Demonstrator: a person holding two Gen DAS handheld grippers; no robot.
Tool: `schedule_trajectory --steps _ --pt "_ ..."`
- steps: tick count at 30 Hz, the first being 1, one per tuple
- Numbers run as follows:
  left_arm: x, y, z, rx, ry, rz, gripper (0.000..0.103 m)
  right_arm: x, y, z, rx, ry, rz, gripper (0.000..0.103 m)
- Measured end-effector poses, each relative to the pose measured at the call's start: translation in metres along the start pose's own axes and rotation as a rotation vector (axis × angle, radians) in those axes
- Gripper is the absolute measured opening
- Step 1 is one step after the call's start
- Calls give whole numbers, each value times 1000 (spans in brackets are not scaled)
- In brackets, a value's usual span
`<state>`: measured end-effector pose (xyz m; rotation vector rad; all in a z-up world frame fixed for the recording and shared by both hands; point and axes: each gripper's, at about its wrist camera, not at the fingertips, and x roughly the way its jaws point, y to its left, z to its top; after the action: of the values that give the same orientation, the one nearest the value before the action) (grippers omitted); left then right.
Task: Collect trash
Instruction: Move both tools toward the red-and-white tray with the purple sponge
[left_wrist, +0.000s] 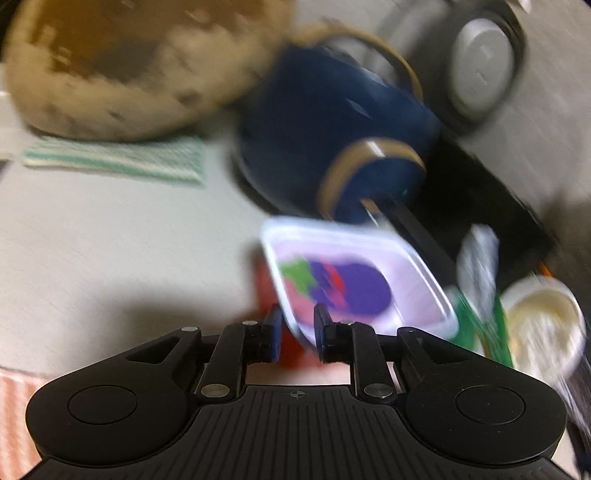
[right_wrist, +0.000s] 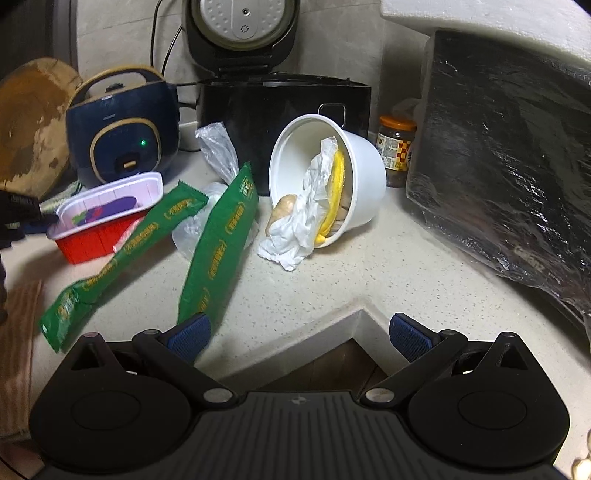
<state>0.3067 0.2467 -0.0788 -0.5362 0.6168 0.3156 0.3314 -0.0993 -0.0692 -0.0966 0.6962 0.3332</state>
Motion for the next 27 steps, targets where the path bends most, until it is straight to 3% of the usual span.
schedule_trajectory --steps 3,6,9,15,19,23,25,27 --pt "-11 -4 -10 63 26 -38 26 2 8 3 11 3 48 103" --pt "-23 3 -16 64 63 -78 26 0 23 8 -13 -32 94 103" --pt "-39 10 -24 85 88 -87 26 -1 41 18 -56 -64 188 103" --pt "-63 34 -29 -4 69 -111 25 17 107 55 -226 -72 290 103" --pt "-72 47 -32 -42 53 -108 25 49 161 81 -280 7 416 103" --pt "-73 52 -35 -53 53 -131 25 87 217 94 -333 139 503 103" --pt "-75 55 -36 -56 44 -140 25 103 239 94 -371 202 510 103" --pt "-75 59 -36 -67 35 -151 27 119 256 90 -387 249 454 103"
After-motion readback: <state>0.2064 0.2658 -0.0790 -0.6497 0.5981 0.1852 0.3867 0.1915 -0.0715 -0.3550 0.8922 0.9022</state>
